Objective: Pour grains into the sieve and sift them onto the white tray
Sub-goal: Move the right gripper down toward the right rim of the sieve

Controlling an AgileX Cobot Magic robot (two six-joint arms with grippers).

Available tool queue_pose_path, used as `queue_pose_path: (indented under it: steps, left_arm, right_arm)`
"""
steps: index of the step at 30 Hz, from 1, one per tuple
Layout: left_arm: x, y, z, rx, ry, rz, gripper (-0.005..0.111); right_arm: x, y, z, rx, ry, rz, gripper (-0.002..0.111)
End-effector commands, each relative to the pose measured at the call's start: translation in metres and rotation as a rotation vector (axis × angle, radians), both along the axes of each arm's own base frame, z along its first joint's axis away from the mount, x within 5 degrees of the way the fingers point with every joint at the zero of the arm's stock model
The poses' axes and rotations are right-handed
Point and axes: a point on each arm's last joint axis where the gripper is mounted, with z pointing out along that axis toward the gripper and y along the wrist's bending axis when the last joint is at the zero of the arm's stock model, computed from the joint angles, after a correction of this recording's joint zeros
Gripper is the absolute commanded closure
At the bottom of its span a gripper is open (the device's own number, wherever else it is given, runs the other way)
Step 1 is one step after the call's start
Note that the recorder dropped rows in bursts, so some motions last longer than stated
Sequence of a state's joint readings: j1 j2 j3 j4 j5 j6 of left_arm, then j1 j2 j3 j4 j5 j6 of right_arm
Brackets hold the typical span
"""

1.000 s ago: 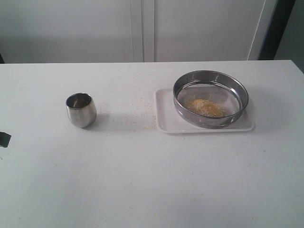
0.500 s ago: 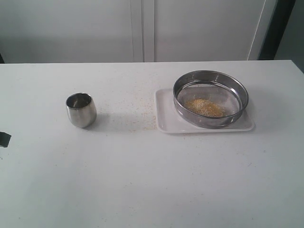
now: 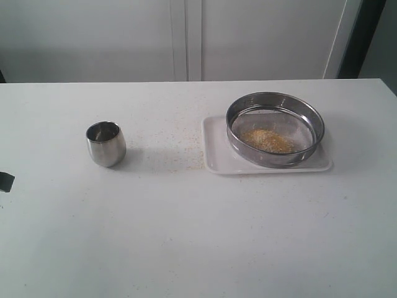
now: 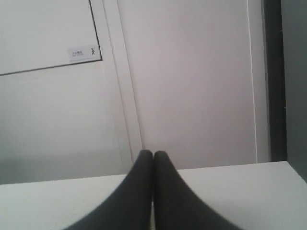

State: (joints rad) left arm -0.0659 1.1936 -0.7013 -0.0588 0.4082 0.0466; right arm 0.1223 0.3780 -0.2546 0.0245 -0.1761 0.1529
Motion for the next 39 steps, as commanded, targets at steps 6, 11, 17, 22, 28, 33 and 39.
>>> queue_pose_path:
  steps: [6,11,17,22,28,33,39]
  left_arm:
    - [-0.002,0.001,0.000,-0.004,0.001,0.006,0.107]
    - [-0.002,0.001,0.000,-0.004,0.001,0.006,0.107]
    - [-0.002,0.001,0.000,-0.004,0.001,0.006,0.107]
    - [-0.002,0.001,0.000,-0.004,0.001,0.006,0.107]
    - [-0.002,0.001,0.000,-0.004,0.001,0.006,0.107]
    - [-0.002,0.001,0.000,-0.004,0.001,0.006,0.107]
    - [-0.002,0.001,0.000,-0.004,0.001,0.006,0.107]
  right_arm:
    - [0.069,0.009,0.028,-0.273,0.343,0.015,0.108]
    - [0.098,0.013,0.030,-0.324,0.510,0.044,0.108]
    - [0.126,0.016,0.038,-0.350,0.683,0.074,0.108]
    - [0.154,0.020,0.041,-0.380,0.836,0.104,0.108]
    - [0.184,0.024,0.035,-0.401,0.997,0.135,0.108]
    - [0.213,0.026,0.022,-0.408,1.108,0.151,0.108]
    - [0.246,0.020,0.010,-0.383,1.197,0.135,0.108]
